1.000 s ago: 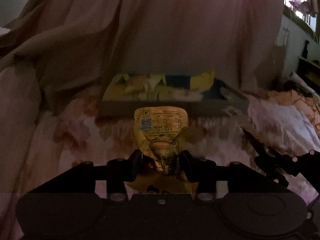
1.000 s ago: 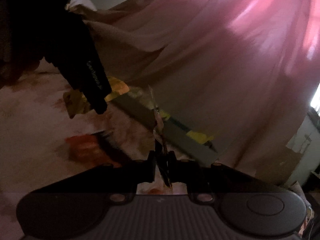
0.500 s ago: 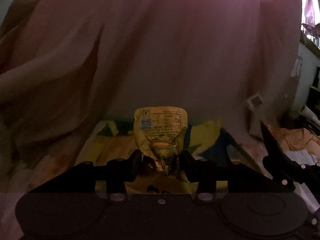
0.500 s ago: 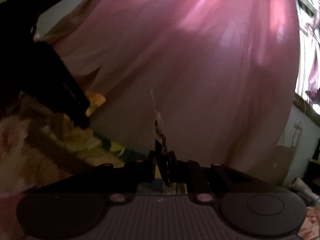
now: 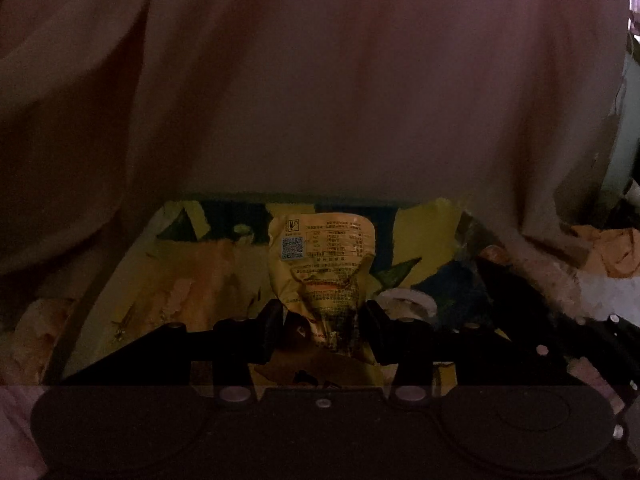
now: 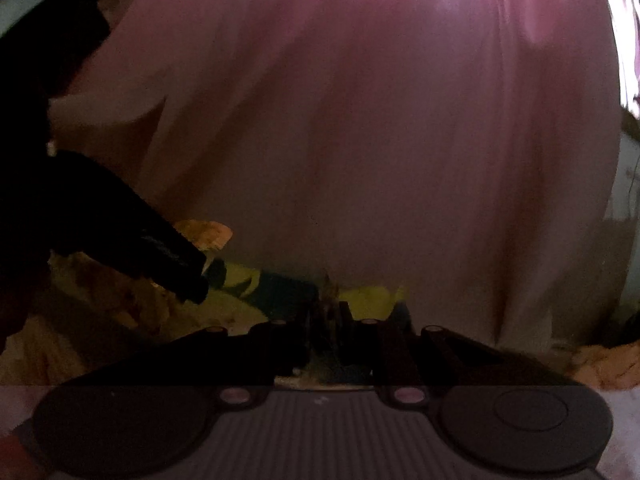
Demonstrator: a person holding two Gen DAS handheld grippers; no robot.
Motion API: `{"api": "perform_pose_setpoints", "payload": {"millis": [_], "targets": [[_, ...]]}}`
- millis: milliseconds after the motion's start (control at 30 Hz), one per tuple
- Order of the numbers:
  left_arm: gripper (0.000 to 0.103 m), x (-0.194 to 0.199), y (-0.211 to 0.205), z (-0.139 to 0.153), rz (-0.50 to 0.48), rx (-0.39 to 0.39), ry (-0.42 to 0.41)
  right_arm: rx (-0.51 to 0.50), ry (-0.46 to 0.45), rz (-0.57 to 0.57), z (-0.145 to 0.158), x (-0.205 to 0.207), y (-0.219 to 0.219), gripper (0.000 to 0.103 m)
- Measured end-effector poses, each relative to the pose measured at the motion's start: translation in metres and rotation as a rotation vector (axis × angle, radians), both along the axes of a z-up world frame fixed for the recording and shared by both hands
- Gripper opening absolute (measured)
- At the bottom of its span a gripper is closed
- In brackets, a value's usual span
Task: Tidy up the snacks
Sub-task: 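Carry the gold foil packet and dark item into the grey tray with both grippers, then open both grippers and return them toward the remaining snacks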
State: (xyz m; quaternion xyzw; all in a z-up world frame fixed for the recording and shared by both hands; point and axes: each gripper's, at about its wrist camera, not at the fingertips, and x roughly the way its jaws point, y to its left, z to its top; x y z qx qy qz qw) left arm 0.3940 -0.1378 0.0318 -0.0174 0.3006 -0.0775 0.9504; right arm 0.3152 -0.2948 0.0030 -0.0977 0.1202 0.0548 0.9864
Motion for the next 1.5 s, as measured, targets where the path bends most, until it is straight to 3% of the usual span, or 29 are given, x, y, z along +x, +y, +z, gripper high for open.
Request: {"api": "perform_pose_setpoints", "payload": {"millis": [167, 233, 333, 400, 567, 767, 1133, 1500], "targets": [[0.051, -0.004, -0.002, -0.005, -0.009, -0.014, 0.028, 0.022, 0.051, 0.012, -0.003, 0.008, 0.000, 0.016], [0.057, -0.006, 0.000, -0.004, 0.003, -0.016, 0.022, 0.035, 0.064, 0.002, -0.002, 0.004, -0.001, 0.026], [0.076, -0.015, -0.001, -0.001, 0.010, -0.024, -0.001, 0.073, 0.073, -0.017, 0.000, -0.001, -0.008, 0.053], [0.081, -0.021, 0.000, 0.002, 0.009, -0.025, -0.015, 0.109, 0.074, -0.009, 0.003, -0.006, -0.014, 0.065], [0.093, -0.038, 0.002, 0.017, 0.009, -0.050, -0.038, 0.136, 0.065, 0.001, 0.015, -0.023, -0.020, 0.083], [0.099, -0.075, 0.009, 0.041, 0.010, -0.070, -0.099, 0.169, -0.004, -0.001, 0.043, -0.060, -0.026, 0.097], [0.102, -0.154, 0.038, 0.077, 0.039, -0.119, -0.203, 0.200, -0.085, -0.019, 0.083, -0.126, -0.023, 0.103], [0.102, -0.232, 0.074, 0.066, 0.076, -0.093, -0.220, 0.237, -0.076, -0.029, 0.087, -0.194, -0.012, 0.103]]}}
